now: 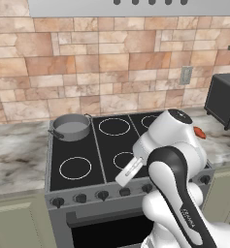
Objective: Turn on the burner for the pot on the stove. Wait thirty seconds for the pot to heat up. Then add the sweet potato to the pot.
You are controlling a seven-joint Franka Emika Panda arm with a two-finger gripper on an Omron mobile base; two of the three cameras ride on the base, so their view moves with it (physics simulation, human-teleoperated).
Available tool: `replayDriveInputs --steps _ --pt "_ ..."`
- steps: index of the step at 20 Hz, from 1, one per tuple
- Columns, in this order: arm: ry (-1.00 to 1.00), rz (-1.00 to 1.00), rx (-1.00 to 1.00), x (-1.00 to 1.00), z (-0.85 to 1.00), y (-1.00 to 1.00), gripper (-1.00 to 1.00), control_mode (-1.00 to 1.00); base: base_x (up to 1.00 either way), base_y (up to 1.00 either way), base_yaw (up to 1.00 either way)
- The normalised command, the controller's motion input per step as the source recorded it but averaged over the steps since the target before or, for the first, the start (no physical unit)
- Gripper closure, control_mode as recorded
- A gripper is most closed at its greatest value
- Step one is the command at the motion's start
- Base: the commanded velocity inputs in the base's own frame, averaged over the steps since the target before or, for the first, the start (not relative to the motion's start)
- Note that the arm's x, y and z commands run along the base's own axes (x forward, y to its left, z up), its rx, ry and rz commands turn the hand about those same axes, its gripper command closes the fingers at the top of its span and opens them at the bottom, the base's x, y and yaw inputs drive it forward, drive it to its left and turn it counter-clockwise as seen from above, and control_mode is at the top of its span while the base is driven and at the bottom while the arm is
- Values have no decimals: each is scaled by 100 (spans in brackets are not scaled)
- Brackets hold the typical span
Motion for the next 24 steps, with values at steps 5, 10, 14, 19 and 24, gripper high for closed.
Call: replayDriveInputs --steps 5,10,14,19,24 --pt "0 0 0 0 0 0 -100 -100 0 0 0" --pt "0 0 0 0 0 0 -100 -100 0 0 0" --pt "0 0 0 0 0 0 -100 -100 0 0 0" --pt "0 0 0 0 0 0 -100 -100 0 0 0" --pt "0 0 0 0 0 0 -100 -100 0 0 0"
